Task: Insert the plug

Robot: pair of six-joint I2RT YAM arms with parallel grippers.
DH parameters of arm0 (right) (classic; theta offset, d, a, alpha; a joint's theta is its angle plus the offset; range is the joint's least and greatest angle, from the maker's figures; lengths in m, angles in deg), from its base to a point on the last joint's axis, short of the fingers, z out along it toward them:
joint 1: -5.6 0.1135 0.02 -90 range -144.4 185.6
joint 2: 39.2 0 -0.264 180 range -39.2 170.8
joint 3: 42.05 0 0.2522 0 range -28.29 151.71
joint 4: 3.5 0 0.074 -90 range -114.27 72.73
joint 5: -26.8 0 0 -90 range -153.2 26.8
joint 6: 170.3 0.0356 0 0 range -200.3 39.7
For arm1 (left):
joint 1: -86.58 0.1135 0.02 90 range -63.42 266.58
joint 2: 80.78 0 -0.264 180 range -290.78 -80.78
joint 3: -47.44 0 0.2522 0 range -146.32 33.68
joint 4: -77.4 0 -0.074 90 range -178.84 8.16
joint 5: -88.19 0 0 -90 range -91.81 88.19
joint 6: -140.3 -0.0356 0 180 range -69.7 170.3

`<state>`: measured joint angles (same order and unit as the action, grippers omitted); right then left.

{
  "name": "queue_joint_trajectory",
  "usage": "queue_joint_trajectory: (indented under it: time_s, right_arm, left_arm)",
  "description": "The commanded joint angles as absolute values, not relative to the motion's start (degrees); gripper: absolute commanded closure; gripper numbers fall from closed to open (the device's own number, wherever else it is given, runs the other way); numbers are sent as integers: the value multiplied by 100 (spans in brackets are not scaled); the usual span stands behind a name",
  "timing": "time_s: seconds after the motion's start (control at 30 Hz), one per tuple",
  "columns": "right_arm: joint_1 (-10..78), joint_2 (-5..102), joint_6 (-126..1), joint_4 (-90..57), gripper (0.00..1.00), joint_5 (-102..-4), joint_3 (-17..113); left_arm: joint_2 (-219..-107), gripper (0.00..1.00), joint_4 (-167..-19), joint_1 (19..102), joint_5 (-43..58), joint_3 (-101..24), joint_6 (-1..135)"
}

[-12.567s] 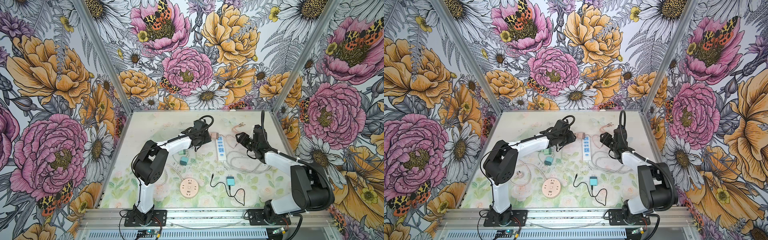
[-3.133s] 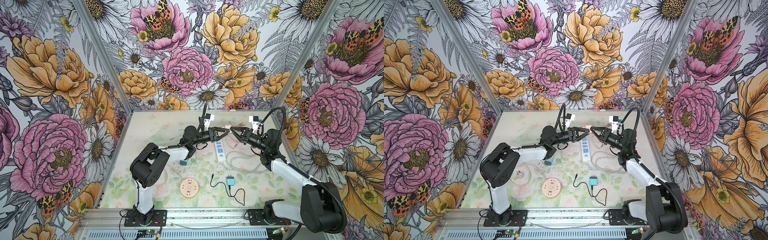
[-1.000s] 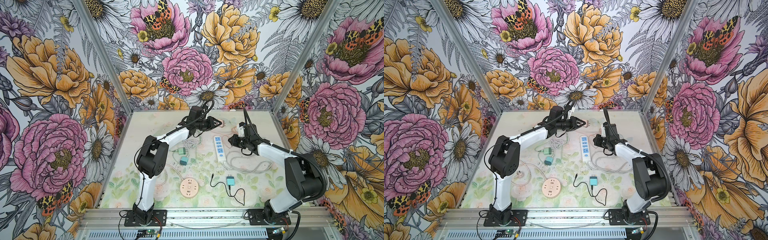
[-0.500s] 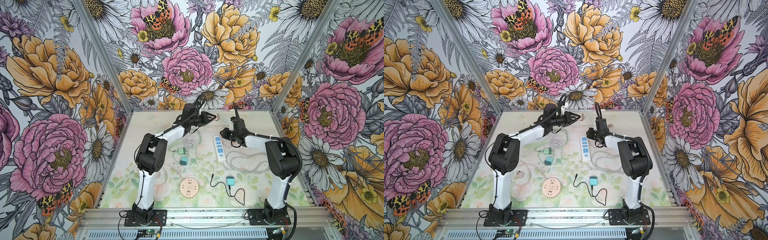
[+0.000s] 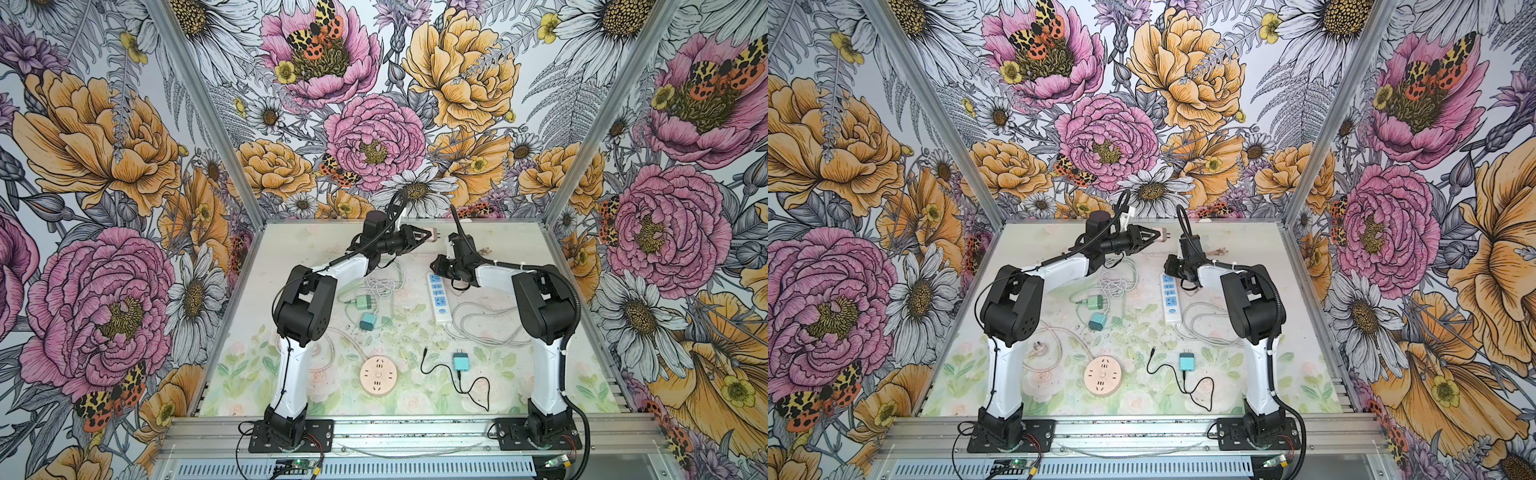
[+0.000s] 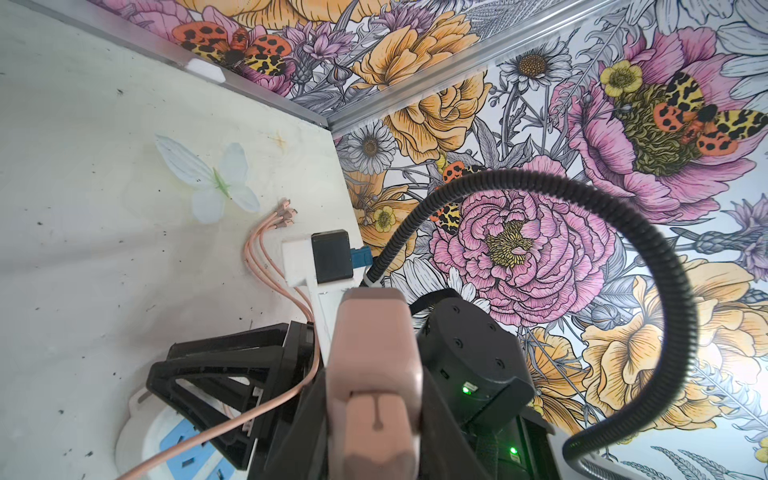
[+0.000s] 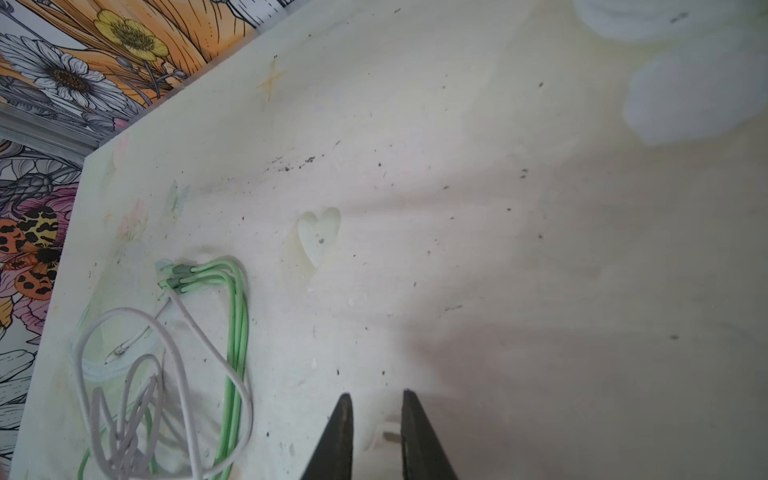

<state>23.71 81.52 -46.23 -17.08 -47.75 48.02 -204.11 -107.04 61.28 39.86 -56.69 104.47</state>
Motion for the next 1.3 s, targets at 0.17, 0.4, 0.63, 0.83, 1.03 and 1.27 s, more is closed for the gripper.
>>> queue_joint_trajectory:
  time_s: [0.17,0.4,0.63,0.83,1.03,1.27]
  right_arm:
    - [2464,8066,-4807,-1998,79,-4832,4697]
    - [2432,7782,-5014,-2146,80,-5017,4293]
    - [2399,7371,-5079,-2157,81,-4993,3851]
    - [2289,6858,-5018,-2157,82,-4955,3402]
    - [2276,6209,-4842,-2212,82,-4526,2974]
    - [2283,5729,-4862,-2532,82,-4828,2209]
  left_arm:
    - [-20036,91,-11046,6163,4124,-5326,10461]
    - [-19711,91,-11050,6151,4029,-4929,10391]
    - [-19558,91,-11044,6104,4007,-4695,10374]
    - [-19283,91,-9539,5921,3515,-4690,9482]
    - [-19083,91,-8478,5831,3138,-4784,8973]
    - [-18919,93,-7256,5613,2601,-5006,8383]
